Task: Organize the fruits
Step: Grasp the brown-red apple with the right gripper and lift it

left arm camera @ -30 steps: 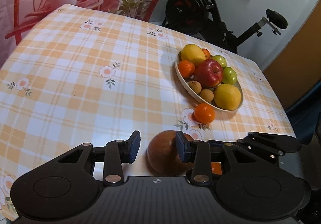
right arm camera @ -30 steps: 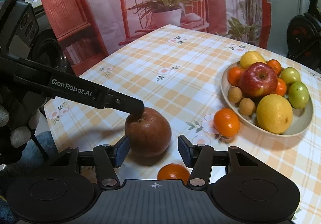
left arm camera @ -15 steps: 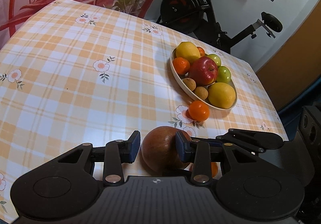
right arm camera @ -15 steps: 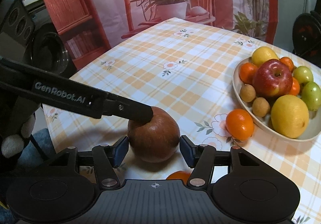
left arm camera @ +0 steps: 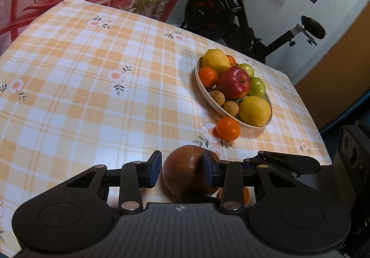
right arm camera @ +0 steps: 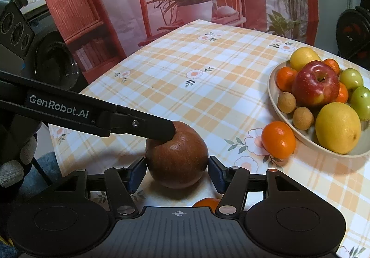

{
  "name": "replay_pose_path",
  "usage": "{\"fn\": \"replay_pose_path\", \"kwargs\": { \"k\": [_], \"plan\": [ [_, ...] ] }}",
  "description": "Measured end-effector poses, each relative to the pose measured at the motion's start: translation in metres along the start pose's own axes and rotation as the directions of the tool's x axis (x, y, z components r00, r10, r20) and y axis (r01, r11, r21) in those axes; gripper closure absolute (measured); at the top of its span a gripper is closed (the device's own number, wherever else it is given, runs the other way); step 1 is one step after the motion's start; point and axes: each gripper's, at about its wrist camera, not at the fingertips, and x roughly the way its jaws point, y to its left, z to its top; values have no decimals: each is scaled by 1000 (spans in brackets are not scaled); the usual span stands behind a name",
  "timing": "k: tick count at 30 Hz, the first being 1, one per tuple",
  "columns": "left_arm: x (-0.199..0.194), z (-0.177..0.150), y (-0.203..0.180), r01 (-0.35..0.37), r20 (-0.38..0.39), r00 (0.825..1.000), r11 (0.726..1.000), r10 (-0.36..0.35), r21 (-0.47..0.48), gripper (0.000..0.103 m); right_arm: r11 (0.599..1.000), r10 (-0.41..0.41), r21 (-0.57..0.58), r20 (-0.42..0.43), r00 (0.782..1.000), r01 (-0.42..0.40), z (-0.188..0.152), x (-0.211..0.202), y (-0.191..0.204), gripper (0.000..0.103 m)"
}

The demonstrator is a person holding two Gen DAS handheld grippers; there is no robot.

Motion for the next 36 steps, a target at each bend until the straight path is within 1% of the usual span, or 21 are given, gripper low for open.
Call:
{"fn": "replay_pose_path", "kwargs": {
  "k": [9, 16, 21, 28, 36],
  "plan": [
    [-4, 13, -18, 12, 31, 999, 999, -13, 33, 63, 1000, -11, 14, 86, 996, 10, 1, -22, -9, 49],
    [2, 34, -52, 5, 41, 999, 991, -11, 131, 63, 998, -43, 47, 157, 987, 36, 5, -43, -32, 49],
    [8, 49, -82, 13, 54, 998, 980, -25, 199, 63, 995, -77, 86, 223, 972, 59, 7, -62, -54, 49],
    [24, 71, -122, 42, 62, 996, 962, -61, 271, 63, 986, -137, 132, 302, 943, 101, 9, -90, -92, 49],
    [57, 92, -161, 43, 41, 997, 937, -61, 346, 63, 972, -197, 190, 335, 921, 139, 10, -98, -140, 49]
  ]
}}
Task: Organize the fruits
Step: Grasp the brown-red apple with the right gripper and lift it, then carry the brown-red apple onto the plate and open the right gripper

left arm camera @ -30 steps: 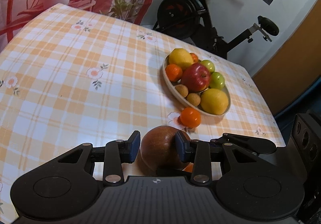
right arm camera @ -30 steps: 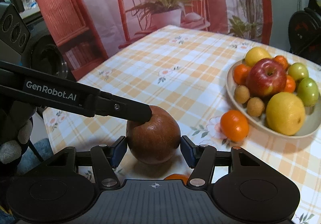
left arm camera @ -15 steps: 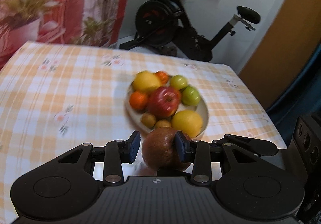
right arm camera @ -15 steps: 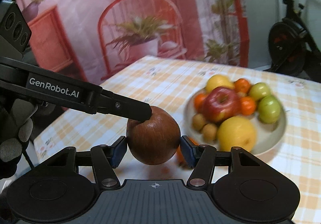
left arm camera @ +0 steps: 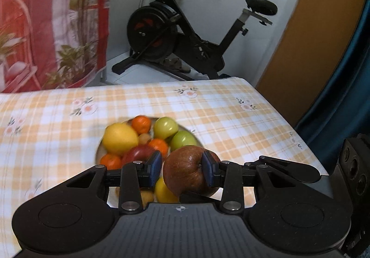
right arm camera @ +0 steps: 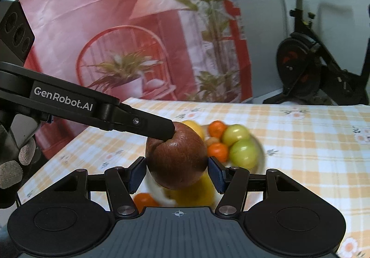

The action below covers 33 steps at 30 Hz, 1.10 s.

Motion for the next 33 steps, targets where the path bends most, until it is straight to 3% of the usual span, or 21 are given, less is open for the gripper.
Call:
{"fn": "replay_pose_path", "kwargs": {
  "k": [12, 33],
  "plan": [
    [55, 24, -5, -24, -88, 996, 999, 26, 25, 63, 998, -34, 44, -30, 999, 36, -2, 32, -49, 49],
    [66, 18, -10, -10, -139, 990, 999, 15, 36, 60, 994, -23, 102, -60, 998, 29, -14, 38, -61, 48]
  ]
}}
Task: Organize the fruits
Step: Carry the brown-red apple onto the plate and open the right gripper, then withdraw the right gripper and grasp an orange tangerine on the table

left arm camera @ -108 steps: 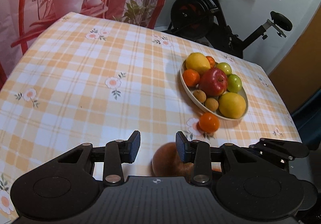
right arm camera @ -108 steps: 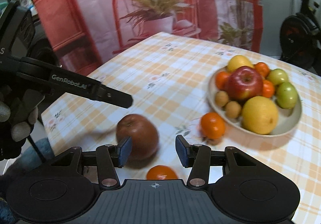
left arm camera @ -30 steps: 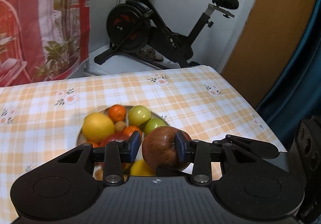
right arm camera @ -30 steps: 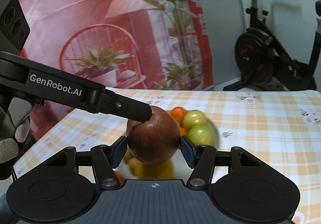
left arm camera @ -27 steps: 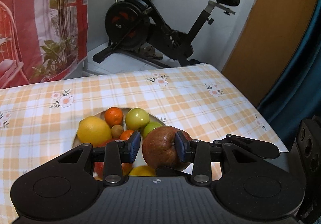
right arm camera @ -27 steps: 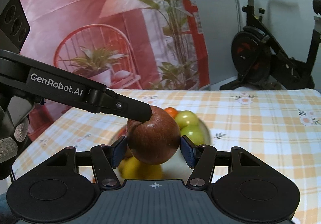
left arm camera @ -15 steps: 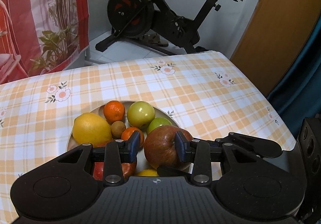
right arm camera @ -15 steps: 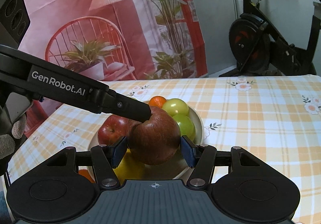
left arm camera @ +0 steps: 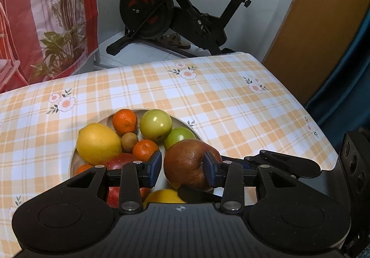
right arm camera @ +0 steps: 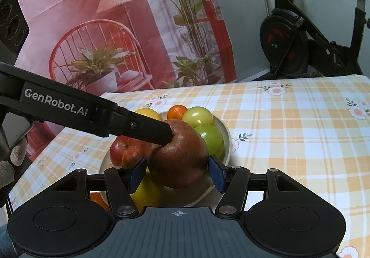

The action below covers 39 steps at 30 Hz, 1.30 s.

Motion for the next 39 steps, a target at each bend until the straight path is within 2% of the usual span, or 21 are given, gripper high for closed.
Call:
{"fn": "replay_pose_path", "kwargs": {
  "k": [15, 23, 32, 39],
  "plan": [
    [9, -11, -11, -13, -57, 998, 1000, 15, 28, 60, 999, -16, 32, -2, 1000, 16, -8, -6, -5, 47],
    [1, -8, -4, -38, -31, 999, 999, 38, -5, 60, 999, -24, 28, -8, 1000, 25, -11, -11, -3, 47],
    [-25, -18, 11, -65, 30, 997, 997, 66, -52, 60, 999, -41, 7, -6, 999, 41, -12, -24, 9, 47],
    [-61, -43, 38, -136, 68, 987, 981, 146, -135, 60, 998, -48, -28, -12, 999, 48, -17, -35, 31, 47]
  ]
}}
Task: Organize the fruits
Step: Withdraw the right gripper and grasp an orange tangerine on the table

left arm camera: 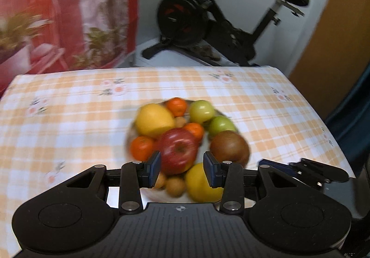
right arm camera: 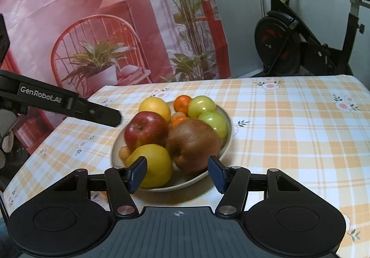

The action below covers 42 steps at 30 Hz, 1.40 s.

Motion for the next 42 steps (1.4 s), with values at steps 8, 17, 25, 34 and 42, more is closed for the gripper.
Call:
{"fn": "replay_pose_path", "kwargs": {
  "k": [8, 17, 25, 34, 42],
  "plan": [
    [-35, -31, 33, -86, 54, 994, 992, 91, -92, 60, 998, 21, -58, -30, 999, -23, -12, -11, 40, 48],
    [-57, -67, 58, -111, 85, 988, 980, 126, -165, 60, 991, 70, -108, -95, 993, -80, -28, -13, 79, 48],
    [-67, -88, 80, -114, 120, 981, 955, 151, -273, 60, 981, 87, -155, -163, 983, -113, -34, -12, 97, 48],
    [-66, -97, 91, -110, 117, 981, 939, 155, -324, 60, 954, 128, -236, -244, 961, -187, -38, -5, 126, 48],
    [-61, -100, 88, -101, 106, 984, 944, 141, -316, 58, 939, 142, -254, -326, 934, -231, -53, 6, 135, 48]
  ]
}}
